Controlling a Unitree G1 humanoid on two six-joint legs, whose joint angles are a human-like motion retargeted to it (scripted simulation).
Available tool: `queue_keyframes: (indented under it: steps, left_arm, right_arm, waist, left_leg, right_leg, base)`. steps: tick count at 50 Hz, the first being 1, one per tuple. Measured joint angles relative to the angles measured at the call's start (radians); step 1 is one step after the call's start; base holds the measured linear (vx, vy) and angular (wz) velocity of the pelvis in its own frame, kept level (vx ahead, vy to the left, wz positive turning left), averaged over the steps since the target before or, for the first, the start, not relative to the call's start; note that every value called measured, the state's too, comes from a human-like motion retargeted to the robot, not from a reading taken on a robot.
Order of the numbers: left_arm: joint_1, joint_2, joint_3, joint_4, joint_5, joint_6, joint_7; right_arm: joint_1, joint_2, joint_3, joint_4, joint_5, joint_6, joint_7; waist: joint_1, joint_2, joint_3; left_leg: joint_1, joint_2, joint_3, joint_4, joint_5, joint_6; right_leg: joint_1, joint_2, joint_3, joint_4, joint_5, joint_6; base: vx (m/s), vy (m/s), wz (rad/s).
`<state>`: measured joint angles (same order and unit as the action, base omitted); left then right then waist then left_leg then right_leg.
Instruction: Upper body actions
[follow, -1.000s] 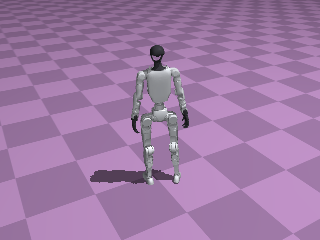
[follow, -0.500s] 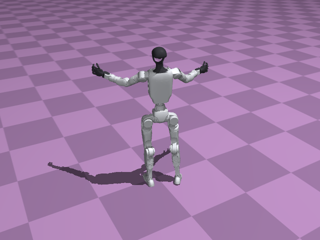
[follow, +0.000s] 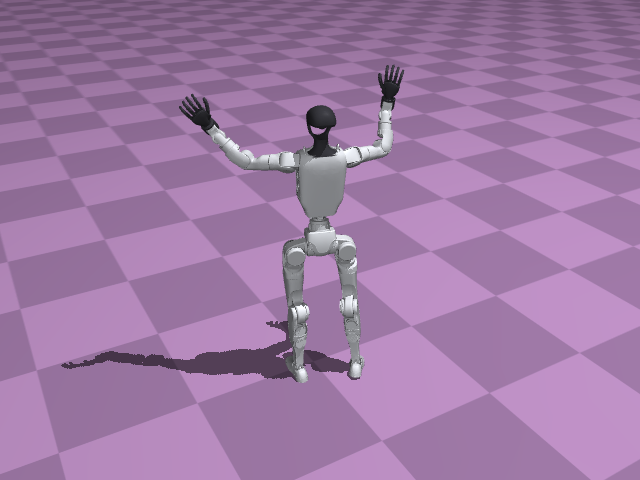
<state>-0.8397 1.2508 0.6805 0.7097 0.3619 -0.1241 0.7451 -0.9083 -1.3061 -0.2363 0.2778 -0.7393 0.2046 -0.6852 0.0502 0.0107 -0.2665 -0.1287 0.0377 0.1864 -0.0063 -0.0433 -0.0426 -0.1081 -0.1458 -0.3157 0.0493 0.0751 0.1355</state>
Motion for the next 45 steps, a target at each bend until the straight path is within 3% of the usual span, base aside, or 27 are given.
queue_keyframes:
  steps: [3,6,8,10,12,13,15,20,23,25,27,30,35,39,42,45]
  left_arm:
    - [0.158,0.053,0.256,0.233,-0.421,-0.137,-0.104]
    - [0.259,0.041,0.383,0.293,-0.734,-0.243,-0.205]
    - [0.331,0.025,0.417,0.241,-0.726,-0.318,-0.136]
    - [0.371,0.015,0.398,0.144,-0.598,-0.334,-0.030]
    - [0.329,0.005,0.306,0.010,-0.486,-0.315,-0.028]
    - [0.281,-0.002,0.235,-0.059,-0.435,-0.303,-0.046]
    - [0.169,-0.009,0.065,-0.186,-0.305,-0.271,-0.074]
    - [-0.169,-0.072,-0.428,-0.432,0.183,-0.158,-0.127]
    - [-0.292,-0.146,-0.595,-0.528,0.483,-0.063,-0.048]
    - [-0.323,-0.179,-0.621,-0.550,0.570,-0.008,0.008]
    - [-0.315,-0.183,-0.581,-0.531,0.522,-0.008,0.018]
    - [-0.227,-0.137,-0.425,-0.457,0.345,-0.009,0.030]
    - [0.089,-0.012,0.000,-0.191,-0.010,0.001,0.021]
    - [0.395,0.007,0.376,0.123,-0.369,-0.025,-0.036]
    - [0.500,-0.070,0.534,0.159,-0.646,-0.123,-0.068]
    - [0.467,-0.128,0.563,0.051,-0.639,-0.331,0.015]
  right_arm:
    - [0.211,0.038,-0.290,0.179,0.268,-0.026,0.053]
    - [0.286,0.123,-0.460,0.299,0.590,-0.032,0.101]
    - [0.283,0.188,-0.508,0.275,0.841,-0.098,0.147]
    - [0.231,0.246,-0.476,0.198,0.982,-0.289,0.065]
    - [0.171,0.244,-0.367,0.107,0.902,-0.469,-0.151]
    - [0.140,0.229,-0.303,0.046,0.802,-0.479,-0.228]
    - [0.067,0.198,-0.166,-0.092,0.615,-0.393,-0.242]
    - [-0.165,0.132,0.221,-0.343,0.241,-0.126,0.039]
    - [-0.292,0.102,0.394,-0.398,-0.127,0.035,0.131]
    - [-0.332,0.080,0.432,-0.413,-0.373,0.163,0.049]
    - [-0.320,0.060,0.407,-0.391,-0.444,0.174,-0.039]
    - [-0.187,0.074,0.257,-0.287,-0.231,0.079,-0.062]
    - [0.135,0.125,-0.175,-0.082,0.193,-0.003,0.066]
    - [0.306,0.163,-0.444,0.071,0.499,-0.047,0.006]
    - [0.343,0.229,-0.534,0.048,0.746,-0.139,-0.049]
    - [0.302,0.270,-0.516,-0.061,0.786,-0.314,-0.194]
  waist:
    - [0.004,-0.005,0.018]
    - [0.012,-0.017,0.034]
    - [0.013,-0.024,0.041]
    - [0.007,-0.027,0.042]
    - [-0.007,-0.025,0.043]
    - [-0.009,-0.024,0.044]
    - [-0.005,-0.023,0.043]
    - [0.022,-0.031,-0.003]
    - [0.022,-0.042,-0.004]
    - [0.022,-0.044,0.002]
    - [0.024,-0.039,0.006]
    - [0.018,-0.028,-0.006]
    - [-0.004,-0.020,-0.003]
    - [-0.006,-0.012,0.039]
    - [-0.017,-0.004,0.054]
    - [-0.027,-0.006,0.054]
  left_leg:
    - [-0.015,0.003,-0.006,0.000,0.002,-0.002]
    - [-0.012,-0.001,-0.015,0.000,0.004,0.000]
    - [-0.007,-0.007,-0.022,-0.002,0.005,0.002]
    - [-0.001,-0.016,-0.029,-0.005,0.006,0.005]
    - [0.010,-0.023,-0.037,-0.005,0.006,0.007]
    - [0.016,-0.025,-0.039,-0.004,0.007,0.007]
    - [0.027,-0.029,-0.040,-0.002,0.007,0.008]
    - [0.034,-0.035,-0.040,-0.003,0.007,0.008]
    - [0.049,-0.039,-0.042,-0.003,0.006,0.009]
    - [0.058,-0.038,-0.038,-0.002,0.005,0.009]
    - [0.057,-0.034,-0.032,-0.002,0.004,0.008]
    - [0.037,-0.025,-0.025,-0.003,0.002,0.005]
    - [0.006,-0.015,-0.014,-0.004,0.000,0.001]
    - [0.011,-0.011,-0.001,-0.003,-0.002,0.000]
    - [0.016,-0.013,-0.001,-0.004,-0.002,0.001]
    - [0.023,-0.021,-0.003,-0.008,-0.002,0.003]
  right_leg:
    - [-0.010,0.000,-0.003,-0.001,-0.001,0.002]
    - [-0.001,-0.001,-0.010,-0.002,-0.003,0.002]
    - [0.009,-0.001,-0.018,-0.005,-0.006,0.001]
    - [0.021,-0.002,-0.026,-0.009,-0.009,-0.001]
    - [0.038,-0.004,-0.035,-0.011,-0.010,-0.002]
    - [0.046,-0.005,-0.038,-0.012,-0.010,-0.003]
    - [0.060,-0.007,-0.041,-0.012,-0.011,-0.003]
    - [0.069,-0.011,-0.046,-0.015,-0.010,-0.003]
    - [0.085,-0.012,-0.049,-0.015,-0.010,-0.006]
    - [0.090,-0.012,-0.046,-0.014,-0.010,-0.006]
    - [0.083,-0.010,-0.041,-0.012,-0.008,-0.006]
    - [0.056,-0.008,-0.033,-0.010,-0.006,-0.004]
    - [0.015,-0.006,-0.019,-0.006,-0.005,-0.002]
    - [0.012,-0.003,-0.008,-0.004,-0.004,-0.004]
    - [0.017,-0.003,-0.008,-0.005,-0.004,-0.004]
    - [0.026,-0.005,-0.011,-0.009,-0.006,-0.006]
  base:
    - [-0.18,-0.11,0.09]
    - [-0.08,-0.09,0.16]
    - [-0.04,0.02,0.20]
    - [0.03,0.06,0.24]
    - [0.09,0.09,0.22]
    - [0.10,0.12,0.14]
    - [0.11,0.14,0.05]
    - [0.14,0.19,0.02]
    - [0.11,0.07,0.03]
    - [0.04,0.00,-0.03]
    - [-0.02,-0.07,-0.17]
    - [-0.08,-0.11,-0.14]
    - [-0.16,-0.13,-0.13]
    - [-0.21,-0.10,-0.17]
    - [-0.11,-0.01,-0.01]
    - [-0.01,0.10,0.06]
